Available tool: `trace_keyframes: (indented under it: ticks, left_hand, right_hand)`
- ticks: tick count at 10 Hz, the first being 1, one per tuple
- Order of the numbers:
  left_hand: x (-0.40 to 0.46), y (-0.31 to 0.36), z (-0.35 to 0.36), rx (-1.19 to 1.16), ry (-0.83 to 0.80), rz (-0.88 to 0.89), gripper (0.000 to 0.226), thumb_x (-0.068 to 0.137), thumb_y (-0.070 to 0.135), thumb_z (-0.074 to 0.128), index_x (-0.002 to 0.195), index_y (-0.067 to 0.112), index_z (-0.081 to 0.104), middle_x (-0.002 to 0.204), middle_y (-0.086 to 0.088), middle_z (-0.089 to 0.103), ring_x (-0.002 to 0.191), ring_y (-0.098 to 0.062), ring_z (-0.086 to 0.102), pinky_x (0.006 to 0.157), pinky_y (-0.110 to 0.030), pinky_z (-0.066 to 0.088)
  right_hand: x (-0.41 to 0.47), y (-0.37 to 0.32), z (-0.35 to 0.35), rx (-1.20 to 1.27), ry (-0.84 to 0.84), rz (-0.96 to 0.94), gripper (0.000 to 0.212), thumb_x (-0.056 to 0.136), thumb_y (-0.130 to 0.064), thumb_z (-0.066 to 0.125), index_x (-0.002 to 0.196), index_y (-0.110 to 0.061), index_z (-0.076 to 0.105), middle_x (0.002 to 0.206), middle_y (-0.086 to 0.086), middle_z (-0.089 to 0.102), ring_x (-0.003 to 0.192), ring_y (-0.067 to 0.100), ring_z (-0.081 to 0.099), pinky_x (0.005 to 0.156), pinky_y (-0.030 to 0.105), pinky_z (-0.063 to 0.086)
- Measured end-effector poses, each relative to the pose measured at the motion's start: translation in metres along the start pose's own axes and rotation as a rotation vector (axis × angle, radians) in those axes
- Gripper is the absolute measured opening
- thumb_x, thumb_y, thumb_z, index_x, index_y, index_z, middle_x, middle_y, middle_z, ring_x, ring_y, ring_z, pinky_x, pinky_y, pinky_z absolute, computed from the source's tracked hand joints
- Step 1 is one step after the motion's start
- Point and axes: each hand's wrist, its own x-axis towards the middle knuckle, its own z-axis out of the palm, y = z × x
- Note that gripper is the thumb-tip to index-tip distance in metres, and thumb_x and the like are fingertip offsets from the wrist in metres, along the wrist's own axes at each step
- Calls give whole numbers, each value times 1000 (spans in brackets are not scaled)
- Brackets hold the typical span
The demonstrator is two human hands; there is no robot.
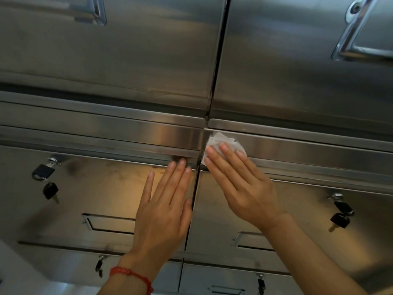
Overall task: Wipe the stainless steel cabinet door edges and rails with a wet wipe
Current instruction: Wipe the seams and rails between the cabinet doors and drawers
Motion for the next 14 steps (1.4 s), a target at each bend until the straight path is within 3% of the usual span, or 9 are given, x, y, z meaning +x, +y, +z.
trace_keyframes:
  ticks: [3,6,14]
  left_hand:
    - [1,0,-3,-2,-26,-3,49,88,20,39,134,3,45,142,-11,41,134,-20,31,107,-49,26]
    - [0,1,-3,-5,-42,-15,49,88,20,39,134,3,44,143,-11,40,134,-19,31,106,-49,25]
    - [0,2,-1,4,-14,-24,49,88,20,39,134,3,45,142,-12,41,134,-21,32,106,-50,26]
  right_hand:
    - [3,9,-8,-18,-7,-82,41,96,-6,43,138,-5,44,143,12,40,134,25,38,110,37,34]
    - [-1,6,-9,-29,17,-40,40,94,-4,47,134,-5,50,140,11,45,130,25,41,108,37,36]
    - [-8,3,-7,-37,-5,-17,39,96,-7,39,134,-9,50,141,7,44,132,23,40,109,37,33]
